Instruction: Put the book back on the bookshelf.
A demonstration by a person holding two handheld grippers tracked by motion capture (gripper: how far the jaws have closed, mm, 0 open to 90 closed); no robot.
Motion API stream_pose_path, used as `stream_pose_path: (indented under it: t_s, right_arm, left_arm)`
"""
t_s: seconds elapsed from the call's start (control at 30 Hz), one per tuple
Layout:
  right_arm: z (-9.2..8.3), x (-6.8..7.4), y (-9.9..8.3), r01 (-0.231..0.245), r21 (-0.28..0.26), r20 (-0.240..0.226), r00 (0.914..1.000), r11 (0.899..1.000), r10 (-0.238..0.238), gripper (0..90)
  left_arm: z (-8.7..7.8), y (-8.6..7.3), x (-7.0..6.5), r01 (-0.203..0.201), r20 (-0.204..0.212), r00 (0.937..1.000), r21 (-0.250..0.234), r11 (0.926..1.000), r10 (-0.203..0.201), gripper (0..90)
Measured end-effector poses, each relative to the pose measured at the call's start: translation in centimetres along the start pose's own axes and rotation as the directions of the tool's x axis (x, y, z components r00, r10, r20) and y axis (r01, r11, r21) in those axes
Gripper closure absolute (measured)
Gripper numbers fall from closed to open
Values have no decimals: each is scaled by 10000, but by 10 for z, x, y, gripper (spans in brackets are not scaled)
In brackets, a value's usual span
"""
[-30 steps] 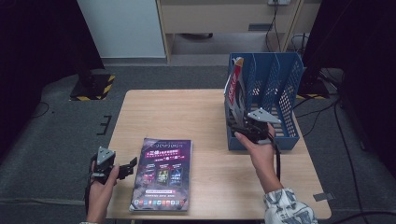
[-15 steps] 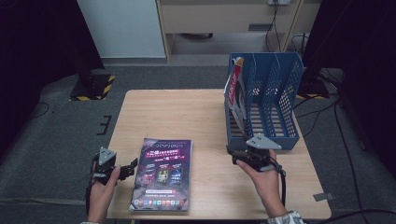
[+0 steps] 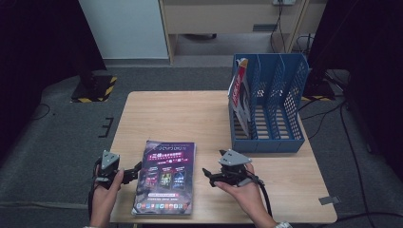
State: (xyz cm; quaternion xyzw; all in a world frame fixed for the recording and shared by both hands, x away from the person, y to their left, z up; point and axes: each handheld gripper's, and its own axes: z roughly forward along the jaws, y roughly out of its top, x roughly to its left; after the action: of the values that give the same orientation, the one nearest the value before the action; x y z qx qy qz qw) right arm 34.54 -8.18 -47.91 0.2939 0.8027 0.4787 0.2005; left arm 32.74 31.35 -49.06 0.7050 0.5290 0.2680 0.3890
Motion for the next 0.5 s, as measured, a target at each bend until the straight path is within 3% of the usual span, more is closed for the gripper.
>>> stream_pose_path:
  t_s: [0.07, 0.17, 0.23, 0.3, 0.33, 0.47, 0.5]
  right_arm:
    - [13, 3, 7, 239, -9, -269, 9994, 9997, -239, 140]
    - [27, 3, 18, 333, -385, -256, 9991, 9987, -343, 156]
    - [39, 3, 26, 201, -553, -869, 9959, 9983, -249, 211]
    - [48, 5, 27, 109, -459, -1037, 9945, 9989, -156, 213]
    - [50, 6, 26, 68, -452, -1124, 9936, 9990, -119, 217]
    - [50, 14, 18, 660, -139, -1074, 9919, 9977, -671, 270]
    - [49, 13, 15, 539, -247, -1078, 9926, 9982, -562, 306]
  left_arm:
    - [0, 0, -2, -87, 5, 10000, 53, 9999, 87, 50]
    - [0, -1, -3, -174, -17, 9998, 128, 9998, 174, 49]
    - [0, -3, -4, -166, -17, 9999, 141, 9998, 166, 48]
    - [-1, -4, -4, -212, -37, 9998, 165, 9996, 213, 48]
    - [-1, -4, -5, -196, -52, 9998, 166, 9997, 197, 48]
    - [-1, -4, -8, -201, 45, 9998, 96, 9998, 201, 49]
    - [-1, -4, -11, -260, 149, 9996, 89, 9996, 258, 50]
